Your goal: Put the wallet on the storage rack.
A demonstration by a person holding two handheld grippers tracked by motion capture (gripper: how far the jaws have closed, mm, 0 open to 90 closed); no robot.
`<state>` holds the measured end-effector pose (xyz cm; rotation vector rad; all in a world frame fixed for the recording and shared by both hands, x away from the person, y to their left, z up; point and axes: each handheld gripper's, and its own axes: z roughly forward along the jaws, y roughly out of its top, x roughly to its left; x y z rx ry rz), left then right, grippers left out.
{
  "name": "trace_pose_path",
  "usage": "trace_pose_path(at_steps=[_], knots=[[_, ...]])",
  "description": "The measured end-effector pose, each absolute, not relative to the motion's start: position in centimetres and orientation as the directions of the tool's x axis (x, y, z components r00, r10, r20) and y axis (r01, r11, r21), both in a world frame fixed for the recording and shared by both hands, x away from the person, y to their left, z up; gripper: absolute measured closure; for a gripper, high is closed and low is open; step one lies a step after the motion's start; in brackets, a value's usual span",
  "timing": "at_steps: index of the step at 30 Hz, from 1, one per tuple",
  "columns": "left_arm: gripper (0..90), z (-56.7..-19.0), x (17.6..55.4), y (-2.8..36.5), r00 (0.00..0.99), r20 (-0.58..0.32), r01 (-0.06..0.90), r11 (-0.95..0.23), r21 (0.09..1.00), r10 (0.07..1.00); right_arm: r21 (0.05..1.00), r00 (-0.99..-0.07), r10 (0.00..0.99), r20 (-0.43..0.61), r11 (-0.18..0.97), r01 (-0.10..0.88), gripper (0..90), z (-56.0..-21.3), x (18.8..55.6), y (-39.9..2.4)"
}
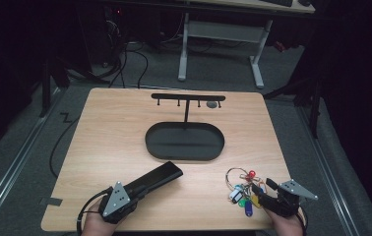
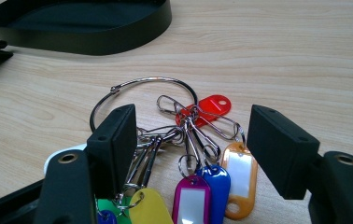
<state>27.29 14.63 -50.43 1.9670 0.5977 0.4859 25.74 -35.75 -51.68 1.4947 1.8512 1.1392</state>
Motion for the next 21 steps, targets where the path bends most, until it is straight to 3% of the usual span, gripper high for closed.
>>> trace_pose_path(at_steps=[21], knots=[[81.4,-49.5,26.4,14.5,0.826,-0.014,0.238,-0.325,0.915,0.563,0.842,-0.266,0.956,0.121,0.043,0.537,33.8,-51.6,25.6,-36.0]])
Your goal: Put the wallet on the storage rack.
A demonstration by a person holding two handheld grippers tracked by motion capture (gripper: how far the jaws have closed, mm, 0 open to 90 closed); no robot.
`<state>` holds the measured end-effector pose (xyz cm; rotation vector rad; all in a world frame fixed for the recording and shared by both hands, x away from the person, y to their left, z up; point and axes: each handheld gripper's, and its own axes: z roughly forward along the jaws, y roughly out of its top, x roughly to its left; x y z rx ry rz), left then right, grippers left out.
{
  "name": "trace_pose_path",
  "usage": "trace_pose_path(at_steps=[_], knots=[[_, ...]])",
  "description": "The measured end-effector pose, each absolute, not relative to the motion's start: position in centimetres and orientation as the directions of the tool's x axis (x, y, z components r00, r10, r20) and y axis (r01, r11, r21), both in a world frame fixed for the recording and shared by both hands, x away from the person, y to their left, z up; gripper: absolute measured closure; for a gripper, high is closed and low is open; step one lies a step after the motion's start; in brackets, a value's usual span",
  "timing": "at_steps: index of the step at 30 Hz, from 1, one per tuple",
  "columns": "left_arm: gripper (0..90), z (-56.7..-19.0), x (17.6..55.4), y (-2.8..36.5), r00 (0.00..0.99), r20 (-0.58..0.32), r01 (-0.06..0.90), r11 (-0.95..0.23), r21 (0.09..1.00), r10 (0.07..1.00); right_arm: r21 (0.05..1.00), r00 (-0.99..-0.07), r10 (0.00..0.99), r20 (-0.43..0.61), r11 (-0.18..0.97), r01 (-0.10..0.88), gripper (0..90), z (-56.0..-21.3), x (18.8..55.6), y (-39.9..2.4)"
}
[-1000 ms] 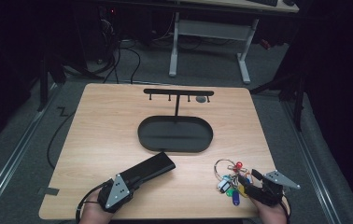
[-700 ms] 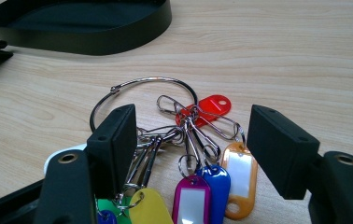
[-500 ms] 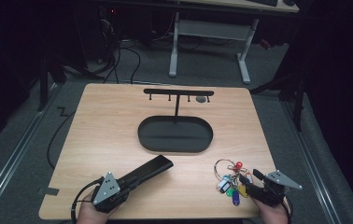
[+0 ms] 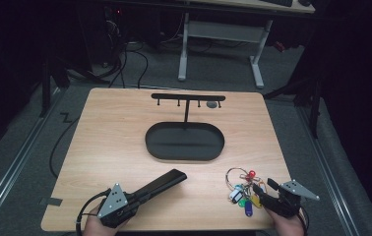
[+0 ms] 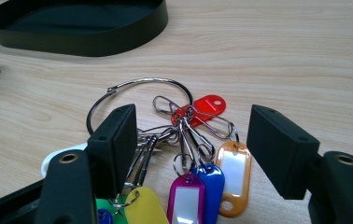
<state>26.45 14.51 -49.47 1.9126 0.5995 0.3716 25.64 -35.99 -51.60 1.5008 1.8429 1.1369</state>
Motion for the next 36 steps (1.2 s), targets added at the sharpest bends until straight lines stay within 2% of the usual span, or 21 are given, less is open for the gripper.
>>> trace_pose_path(at_steps=[8,15,24,30,36], knots=[[81.8,-49.1,26.6,15.0,0.826,-0.047,0.247,-0.286,0.926,0.562,0.842,-0.268,0.956,0.118,0.046,0.538,33.9,-51.6,25.7,-36.0],[82.0,-48.8,27.2,16.0,0.810,-0.110,0.282,-0.219,0.934,0.575,0.839,-0.267,0.957,0.116,0.050,0.542,33.9,-51.7,25.9,-35.9],[82.2,-48.6,27.0,16.0,0.808,-0.119,0.287,-0.208,0.935,0.577,0.839,-0.268,0.956,0.117,0.049,0.541,33.9,-51.6,25.8,-35.9],[82.1,-48.8,27.8,16.8,0.781,-0.159,0.319,-0.167,0.933,0.604,0.834,-0.267,0.957,0.115,0.054,0.550,33.9,-51.8,25.9,-35.9],[81.7,-49.0,28.4,17.5,0.760,-0.151,0.313,-0.152,0.938,0.632,0.830,-0.270,0.956,0.110,0.061,0.554,33.8,-51.8,26.0,-35.9]])
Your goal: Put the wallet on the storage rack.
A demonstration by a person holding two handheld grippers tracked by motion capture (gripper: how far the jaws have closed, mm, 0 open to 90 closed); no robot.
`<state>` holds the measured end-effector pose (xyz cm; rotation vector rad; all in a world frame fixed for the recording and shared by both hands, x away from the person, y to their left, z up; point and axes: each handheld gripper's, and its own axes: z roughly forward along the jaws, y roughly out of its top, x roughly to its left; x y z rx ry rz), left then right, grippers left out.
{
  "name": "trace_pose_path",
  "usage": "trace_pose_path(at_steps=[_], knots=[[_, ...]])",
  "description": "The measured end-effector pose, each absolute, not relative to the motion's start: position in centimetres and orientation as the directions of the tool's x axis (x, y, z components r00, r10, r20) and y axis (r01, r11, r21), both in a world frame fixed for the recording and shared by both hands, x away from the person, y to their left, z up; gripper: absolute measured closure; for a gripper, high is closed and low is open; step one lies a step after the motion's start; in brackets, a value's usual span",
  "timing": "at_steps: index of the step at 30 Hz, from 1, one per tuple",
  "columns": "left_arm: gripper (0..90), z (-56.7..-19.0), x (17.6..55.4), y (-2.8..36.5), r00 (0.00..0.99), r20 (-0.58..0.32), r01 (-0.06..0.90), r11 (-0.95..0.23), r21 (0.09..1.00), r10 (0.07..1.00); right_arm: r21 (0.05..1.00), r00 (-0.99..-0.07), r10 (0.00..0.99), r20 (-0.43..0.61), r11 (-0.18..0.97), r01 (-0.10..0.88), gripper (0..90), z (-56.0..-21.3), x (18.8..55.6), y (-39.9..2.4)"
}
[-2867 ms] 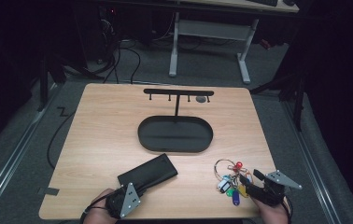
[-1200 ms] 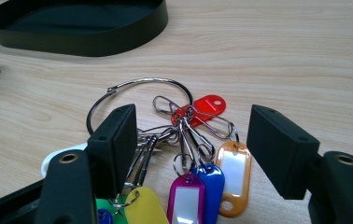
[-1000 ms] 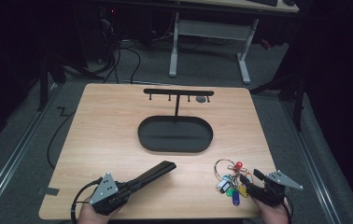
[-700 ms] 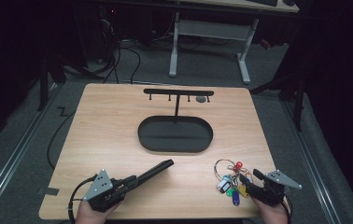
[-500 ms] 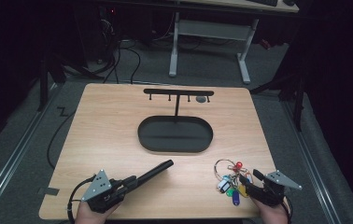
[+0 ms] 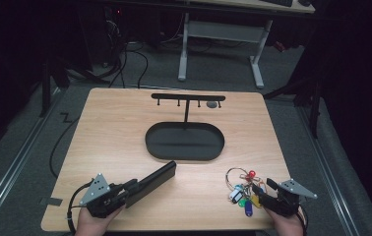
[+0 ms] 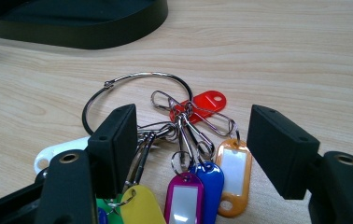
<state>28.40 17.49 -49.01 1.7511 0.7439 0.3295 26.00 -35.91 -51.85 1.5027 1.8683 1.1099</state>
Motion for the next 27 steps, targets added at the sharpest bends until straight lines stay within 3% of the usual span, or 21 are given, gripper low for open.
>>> trace_pose_path(at_steps=[13,27], knots=[[78.4,-49.20,28.77,18.32,0.753,-0.134,0.300,-0.155,0.941,0.644,0.828,-0.272,0.956,0.107,0.066,0.557,33.9,-51.85,25.92,-35.87],[65.2,-49.61,28.49,17.93,0.771,-0.080,0.294,-0.242,0.925,0.632,0.824,-0.280,0.954,0.109,0.071,0.562,34.0,-51.94,26.08,-35.93]])
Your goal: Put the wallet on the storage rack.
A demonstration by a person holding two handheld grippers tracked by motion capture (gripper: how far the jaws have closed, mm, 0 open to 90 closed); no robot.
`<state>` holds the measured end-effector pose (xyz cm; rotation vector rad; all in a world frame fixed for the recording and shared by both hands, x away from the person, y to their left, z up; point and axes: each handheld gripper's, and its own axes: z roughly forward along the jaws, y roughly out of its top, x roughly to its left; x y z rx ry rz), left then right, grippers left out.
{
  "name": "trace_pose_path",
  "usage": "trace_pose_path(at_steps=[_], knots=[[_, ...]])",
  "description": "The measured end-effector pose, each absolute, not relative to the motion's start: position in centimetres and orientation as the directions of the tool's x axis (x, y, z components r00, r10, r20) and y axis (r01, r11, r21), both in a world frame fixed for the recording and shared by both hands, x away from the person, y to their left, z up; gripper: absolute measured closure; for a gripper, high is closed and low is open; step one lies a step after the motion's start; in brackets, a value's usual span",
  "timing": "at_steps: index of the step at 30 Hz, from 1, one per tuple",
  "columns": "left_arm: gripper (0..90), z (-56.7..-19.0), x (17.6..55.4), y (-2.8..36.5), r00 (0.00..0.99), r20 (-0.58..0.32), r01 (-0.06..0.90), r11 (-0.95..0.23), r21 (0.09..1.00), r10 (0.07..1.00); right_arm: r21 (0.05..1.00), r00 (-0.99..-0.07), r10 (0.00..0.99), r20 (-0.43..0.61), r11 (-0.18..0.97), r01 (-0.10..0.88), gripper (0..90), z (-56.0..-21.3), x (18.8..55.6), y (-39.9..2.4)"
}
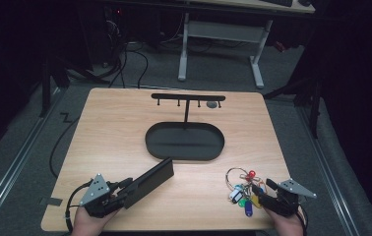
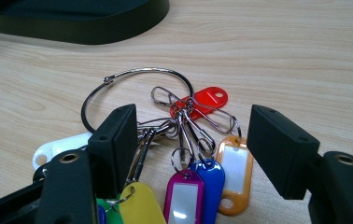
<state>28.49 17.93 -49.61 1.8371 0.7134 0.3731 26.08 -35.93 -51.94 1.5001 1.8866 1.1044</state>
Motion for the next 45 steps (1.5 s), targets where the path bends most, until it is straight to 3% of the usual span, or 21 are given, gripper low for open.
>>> trace_pose_path(at_steps=[5,16,31,39,45], knots=[[63.8,-49.8,28.3,17.5,0.775,0.015,0.263,-0.344,0.901,0.632,0.824,-0.281,0.954,0.108,0.072,0.562,33.9,-51.9,26.1,-35.9],[64.7,-49.4,28.0,17.1,0.769,0.009,0.317,-0.393,0.863,0.640,0.825,-0.282,0.953,0.110,0.070,0.561,33.9,-51.8,26.0,-36.0],[67.1,-47.4,28.8,15.2,0.792,0.075,0.365,-0.567,0.738,0.606,0.823,-0.288,0.950,0.120,0.067,0.565,33.9,-52.0,26.0,-35.9],[63.4,-46.3,29.7,14.3,0.801,0.051,0.405,-0.603,0.687,0.596,0.823,-0.299,0.945,0.136,0.060,0.564,34.0,-52.0,26.1,-36.0],[66.4,-46.0,30.3,13.5,0.808,0.059,0.425,-0.650,0.630,0.586,0.821,-0.303,0.941,0.149,0.053,0.568,33.9,-52.0,26.1,-36.0]])
